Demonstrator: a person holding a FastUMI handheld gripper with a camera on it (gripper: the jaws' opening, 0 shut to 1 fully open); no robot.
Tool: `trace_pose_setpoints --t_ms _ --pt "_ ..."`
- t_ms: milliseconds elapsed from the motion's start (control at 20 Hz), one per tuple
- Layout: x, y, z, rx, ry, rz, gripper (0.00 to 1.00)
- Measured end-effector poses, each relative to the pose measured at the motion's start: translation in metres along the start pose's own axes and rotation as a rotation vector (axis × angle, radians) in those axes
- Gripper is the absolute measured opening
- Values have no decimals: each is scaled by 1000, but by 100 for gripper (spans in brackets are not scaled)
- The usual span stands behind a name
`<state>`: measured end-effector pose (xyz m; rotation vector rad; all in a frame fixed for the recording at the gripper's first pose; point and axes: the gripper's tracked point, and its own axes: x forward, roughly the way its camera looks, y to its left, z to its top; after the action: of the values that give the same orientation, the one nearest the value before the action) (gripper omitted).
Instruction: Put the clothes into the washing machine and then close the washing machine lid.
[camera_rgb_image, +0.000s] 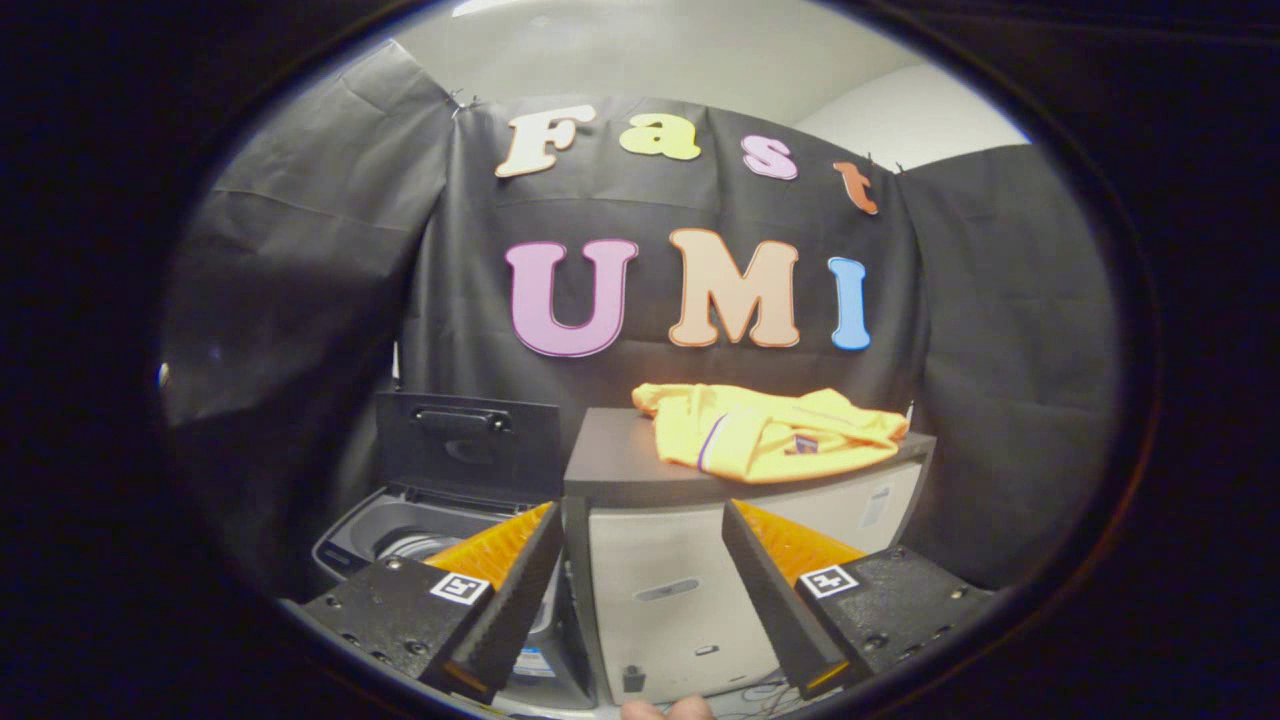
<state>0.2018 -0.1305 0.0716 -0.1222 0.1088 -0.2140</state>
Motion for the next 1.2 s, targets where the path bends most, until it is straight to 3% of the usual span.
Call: trace_pose_setpoints --t_ms 550,850,1050,1150,1200 --pt "105 -61 40 -20 84 -75 97" --pt "151 -90 6 108 263 -116 98" --pt "161 -91 -7 52 323 -107 87" --pt "164 -86 -5 53 326 -81 74" --pt "165 -83 -8 77 340 -84 61"
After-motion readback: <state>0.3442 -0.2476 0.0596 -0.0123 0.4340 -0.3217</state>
